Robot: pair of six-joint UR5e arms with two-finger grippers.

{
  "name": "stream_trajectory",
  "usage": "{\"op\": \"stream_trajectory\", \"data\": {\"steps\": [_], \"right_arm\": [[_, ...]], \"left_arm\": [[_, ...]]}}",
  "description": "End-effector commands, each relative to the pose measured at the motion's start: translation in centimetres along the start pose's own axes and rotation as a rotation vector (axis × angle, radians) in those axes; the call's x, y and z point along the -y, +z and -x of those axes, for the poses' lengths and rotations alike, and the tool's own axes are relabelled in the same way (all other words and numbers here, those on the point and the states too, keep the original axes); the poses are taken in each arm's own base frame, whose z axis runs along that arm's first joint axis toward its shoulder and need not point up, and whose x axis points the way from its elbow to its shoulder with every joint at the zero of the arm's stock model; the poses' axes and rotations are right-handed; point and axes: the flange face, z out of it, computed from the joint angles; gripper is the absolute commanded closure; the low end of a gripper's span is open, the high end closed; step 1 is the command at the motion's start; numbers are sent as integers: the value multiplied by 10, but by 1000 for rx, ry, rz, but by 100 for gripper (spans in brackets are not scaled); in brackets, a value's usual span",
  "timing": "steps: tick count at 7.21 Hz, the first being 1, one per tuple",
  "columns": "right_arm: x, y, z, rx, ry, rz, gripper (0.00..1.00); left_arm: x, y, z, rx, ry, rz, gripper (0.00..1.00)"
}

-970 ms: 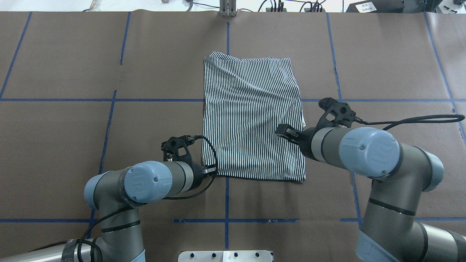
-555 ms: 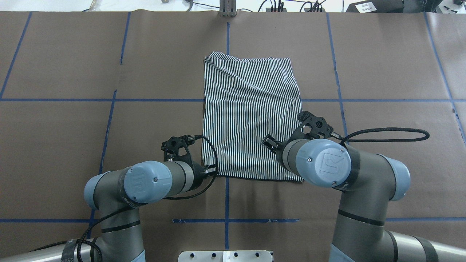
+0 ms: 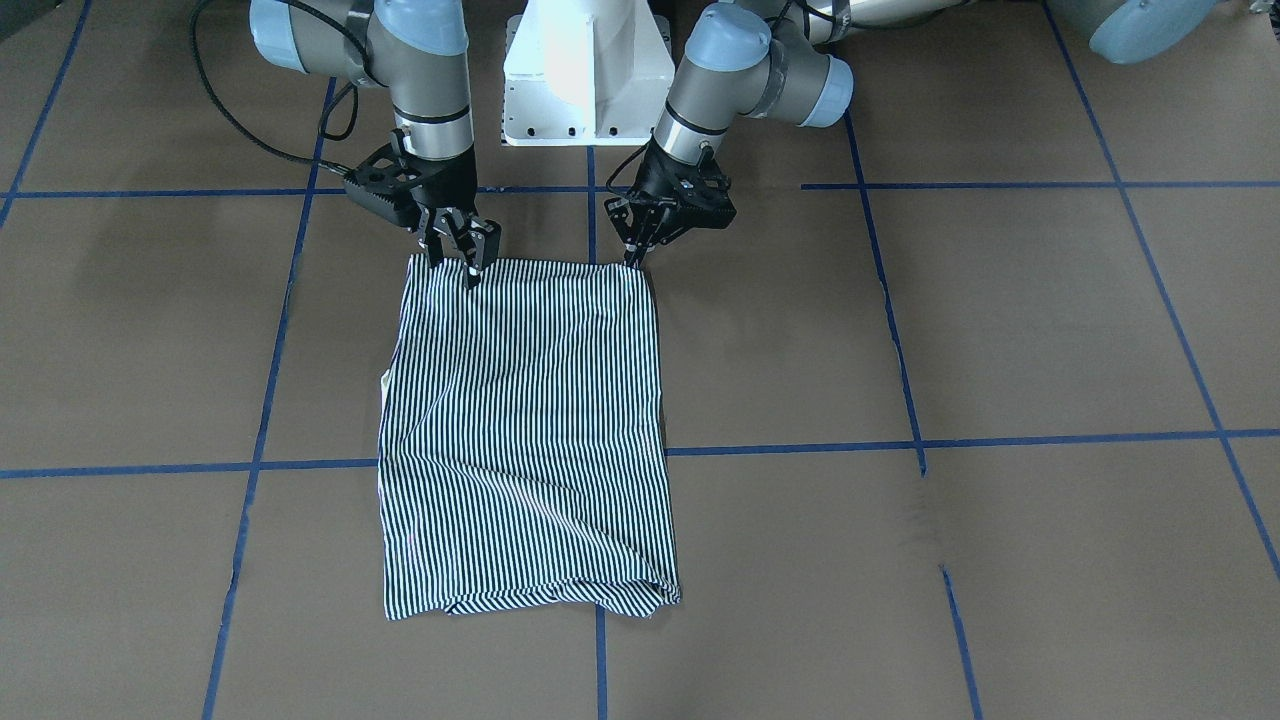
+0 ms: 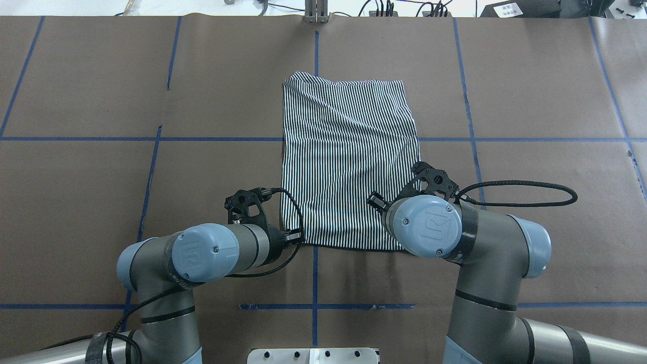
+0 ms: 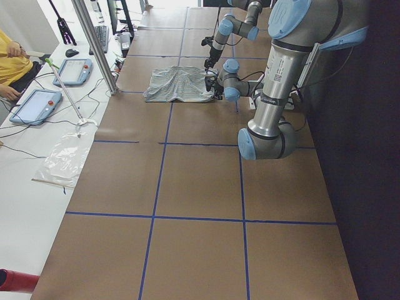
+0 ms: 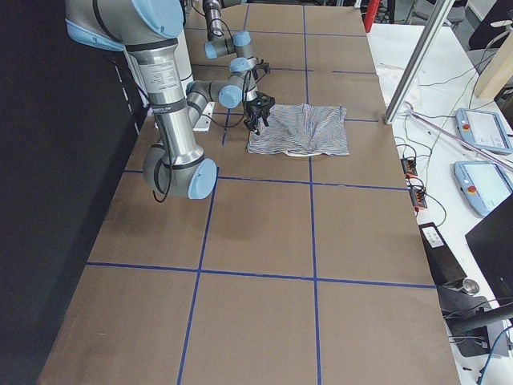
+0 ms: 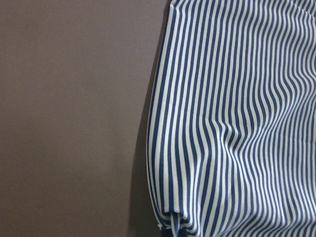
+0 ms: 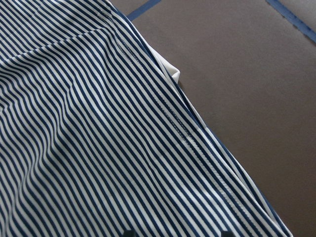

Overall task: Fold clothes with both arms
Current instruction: 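Move the right gripper to the shirt's near corner beside the left gripper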

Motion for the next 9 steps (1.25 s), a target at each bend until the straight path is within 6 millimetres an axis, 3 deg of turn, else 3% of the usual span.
{"op": "stream_trajectory", "data": {"steps": [1, 2, 6, 9], "right_arm": [[-4, 20, -3, -39, -9, -17, 34], [-7, 30, -5, -58, -15, -23, 34], [-25, 34, -11, -72, -39, -9, 34], [-27, 46, -15, -95, -43, -17, 34]], "left_arm": [[0, 0, 0, -2, 0, 2, 100], [0, 0, 0, 0, 0, 0, 100], [-1, 1, 2, 1, 1, 3, 100], [-1, 2, 3, 0, 1, 3, 100]]}}
